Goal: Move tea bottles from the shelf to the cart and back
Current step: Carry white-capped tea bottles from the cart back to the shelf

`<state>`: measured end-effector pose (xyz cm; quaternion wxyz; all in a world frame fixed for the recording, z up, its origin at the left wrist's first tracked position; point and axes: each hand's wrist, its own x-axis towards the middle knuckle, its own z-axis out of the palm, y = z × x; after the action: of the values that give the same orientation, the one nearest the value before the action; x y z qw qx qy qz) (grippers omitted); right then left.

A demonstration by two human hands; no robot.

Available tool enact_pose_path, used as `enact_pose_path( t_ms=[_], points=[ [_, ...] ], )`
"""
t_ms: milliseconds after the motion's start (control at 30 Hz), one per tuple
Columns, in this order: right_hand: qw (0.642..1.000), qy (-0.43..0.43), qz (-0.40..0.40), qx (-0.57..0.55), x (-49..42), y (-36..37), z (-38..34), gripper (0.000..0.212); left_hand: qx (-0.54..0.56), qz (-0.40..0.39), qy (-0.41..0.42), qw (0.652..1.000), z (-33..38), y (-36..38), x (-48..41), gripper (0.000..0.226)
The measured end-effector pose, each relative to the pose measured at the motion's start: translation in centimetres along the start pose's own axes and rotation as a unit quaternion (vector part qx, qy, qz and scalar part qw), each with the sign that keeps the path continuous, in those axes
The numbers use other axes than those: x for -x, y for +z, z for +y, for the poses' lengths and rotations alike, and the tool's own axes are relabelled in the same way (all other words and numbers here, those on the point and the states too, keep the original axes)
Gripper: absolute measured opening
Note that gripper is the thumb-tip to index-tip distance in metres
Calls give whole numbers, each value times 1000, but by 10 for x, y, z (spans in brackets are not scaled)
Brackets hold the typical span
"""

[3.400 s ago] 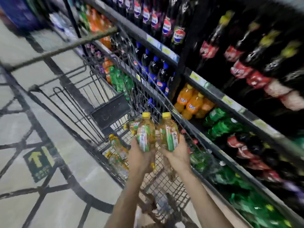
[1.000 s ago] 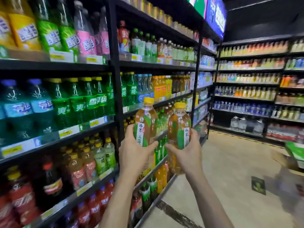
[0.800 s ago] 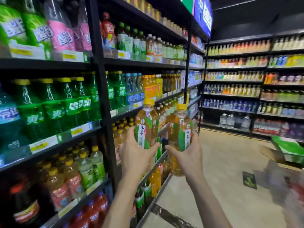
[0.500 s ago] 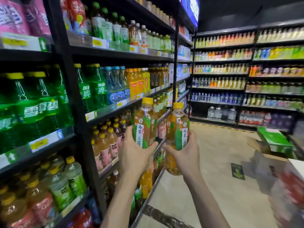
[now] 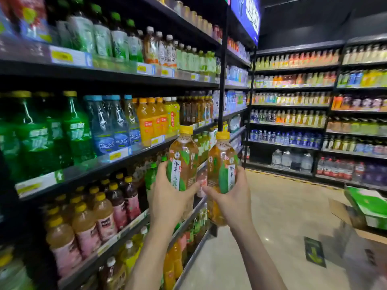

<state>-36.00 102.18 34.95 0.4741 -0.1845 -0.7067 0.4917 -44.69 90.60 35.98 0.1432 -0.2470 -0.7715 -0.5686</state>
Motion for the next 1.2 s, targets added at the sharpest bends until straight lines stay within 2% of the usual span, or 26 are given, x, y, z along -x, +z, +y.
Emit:
enact_pose_path(
  t_ms=[233, 400, 833, 967, 1100, 1200],
  points=[
    [1000, -11, -17, -5, -83, -34, 49, 77, 38, -14, -5, 999, 15, 87, -36, 77],
    [1000, -10, -18, -15, -135, -50, 75, 72, 38, -11, 8, 999, 26, 142, -70, 89],
    [999, -32, -11, 18, -307, -49, 151, 68, 54, 8, 16, 998, 15, 285, -201, 73],
    [999, -45, -15, 15, -364, -44, 170, 67, 61, 23, 18, 998, 12, 328, -249, 85],
    [998, -60, -15, 12, -411, -37, 191, 68, 59, 22, 20, 998, 1, 363, -288, 78],
    [998, -55, -22, -2, -443, -29, 209, 72, 52, 28, 18, 998, -5, 385, -311, 84]
  ],
)
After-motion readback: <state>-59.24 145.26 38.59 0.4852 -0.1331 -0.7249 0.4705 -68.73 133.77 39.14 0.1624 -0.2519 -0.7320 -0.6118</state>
